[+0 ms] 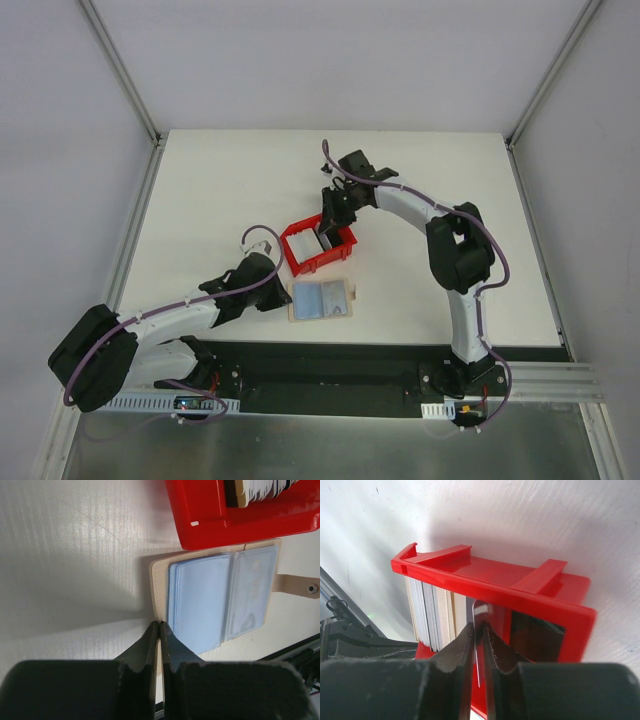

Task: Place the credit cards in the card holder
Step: Pick up the credit card from the storage box.

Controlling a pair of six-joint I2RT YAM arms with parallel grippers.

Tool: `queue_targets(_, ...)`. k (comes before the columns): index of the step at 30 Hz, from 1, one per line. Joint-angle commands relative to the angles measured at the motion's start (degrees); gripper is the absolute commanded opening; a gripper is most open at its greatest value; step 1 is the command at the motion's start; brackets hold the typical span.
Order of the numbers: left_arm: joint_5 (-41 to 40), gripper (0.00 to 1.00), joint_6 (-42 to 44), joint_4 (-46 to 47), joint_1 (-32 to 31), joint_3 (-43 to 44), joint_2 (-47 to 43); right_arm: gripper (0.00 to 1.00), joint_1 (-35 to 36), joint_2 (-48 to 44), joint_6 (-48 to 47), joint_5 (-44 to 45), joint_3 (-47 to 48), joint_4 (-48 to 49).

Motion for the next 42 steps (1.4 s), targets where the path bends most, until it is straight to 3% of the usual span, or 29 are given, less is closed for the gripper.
queue_targets(1,1.15,0.0,1.06,0.81,0.47,1.44,0.18,0.13,-0.41,-4.49,0.29,-1.99,0.82,-0.35)
queue_targets(13,1.07,0.0,1.15,0.81,0.47,1.27,-0.09,0.01,-0.85,-4.49,-4.1,6.98,3.55,-5.19)
queue_targets(23,1.33,0.0,1.5,0.81,0.56,2.06,0.7,0.06,0.73,-5.37,-4.02,7.95,3.2,-6.24)
queue_targets(32,1.42,0.0,1.41,0.81,0.56,2.06,0.7,0.09,1.0,-5.02,0.03,1.1,1.0,-2.73)
queue_targets(34,1.42,0.0,1.32,0.81,0.56,2.06,0.7,0.05,0.91,-4.84,0.38,0.39,1.09,-2.46)
queue_targets(42,1.59,0.0,1.5,0.81,0.56,2.41,1.06,0.12,0.82,-3.7,0.38,-4.79,1.26,-2.11)
